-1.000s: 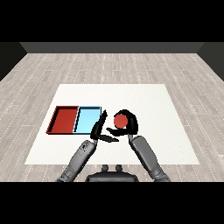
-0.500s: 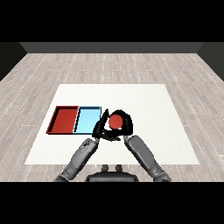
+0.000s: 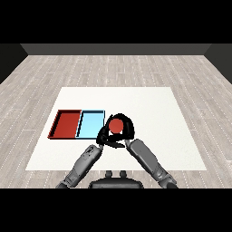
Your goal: Pick the red can and put it in the red box
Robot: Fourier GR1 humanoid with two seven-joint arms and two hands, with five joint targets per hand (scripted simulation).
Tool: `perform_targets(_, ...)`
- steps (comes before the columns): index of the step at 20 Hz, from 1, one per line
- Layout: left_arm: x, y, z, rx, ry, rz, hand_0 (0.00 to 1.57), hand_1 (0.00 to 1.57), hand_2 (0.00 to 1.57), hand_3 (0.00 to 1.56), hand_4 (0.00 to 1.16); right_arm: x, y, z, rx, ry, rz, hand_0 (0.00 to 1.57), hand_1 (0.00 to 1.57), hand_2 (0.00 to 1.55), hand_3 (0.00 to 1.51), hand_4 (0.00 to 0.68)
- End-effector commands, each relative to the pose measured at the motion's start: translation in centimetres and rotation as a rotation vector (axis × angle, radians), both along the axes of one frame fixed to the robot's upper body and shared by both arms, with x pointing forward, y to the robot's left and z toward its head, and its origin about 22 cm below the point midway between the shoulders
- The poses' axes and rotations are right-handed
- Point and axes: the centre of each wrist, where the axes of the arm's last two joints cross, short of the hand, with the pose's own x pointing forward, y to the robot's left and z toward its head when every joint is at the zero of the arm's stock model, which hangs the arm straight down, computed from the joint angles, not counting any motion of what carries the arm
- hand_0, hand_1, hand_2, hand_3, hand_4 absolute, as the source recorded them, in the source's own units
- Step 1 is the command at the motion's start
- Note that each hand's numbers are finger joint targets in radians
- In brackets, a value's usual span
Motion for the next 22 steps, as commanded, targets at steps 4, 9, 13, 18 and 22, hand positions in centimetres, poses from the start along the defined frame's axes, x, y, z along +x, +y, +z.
perform_targets(4, 0.7, -1.3, 1.0, -0.025, -0.024, 0.044, 0.0, 0.0, 0.0, 0.0, 0.0, -0.4, 1.4, 0.2, -0.001, 0.003, 0.003, 1.5, 1.5, 1.46, 1.4, 0.638)
perform_targets(9, 1.5, -1.1, 0.8, -0.052, 0.04, 0.178, 1.57, 1.57, 1.57, 1.52, 1.13, 0.7, 1.5, 1.1, -0.017, 0.026, 0.018, 1.53, 1.53, 1.46, 1.39, 0.652)
perform_targets(13, 2.1, -2.0, 1.1, -0.03, 0.079, 0.192, 1.57, 1.57, 1.57, 1.48, 1.12, 0.3, 0.9, -0.1, -0.018, -0.006, 0.004, 1.5, 1.5, 1.45, 1.39, 0.653)
perform_targets(18, 1.3, -1.9, 0.5, -0.02, 0.03, 0.219, 1.57, 1.57, 1.55, 1.47, 1.13, -1.3, 1.6, 0.9, -0.008, 0.009, 0.01, 1.48, 1.48, 1.45, 1.39, 0.644)
perform_targets(22, 0.9, -2.4, 1.4, -0.056, -0.041, 0.267, 1.57, 1.57, 1.56, 1.48, 1.14, -1.8, 1.5, 1.1, 0.015, 0.027, 0.022, 1.49, 1.49, 1.44, 1.39, 0.637)
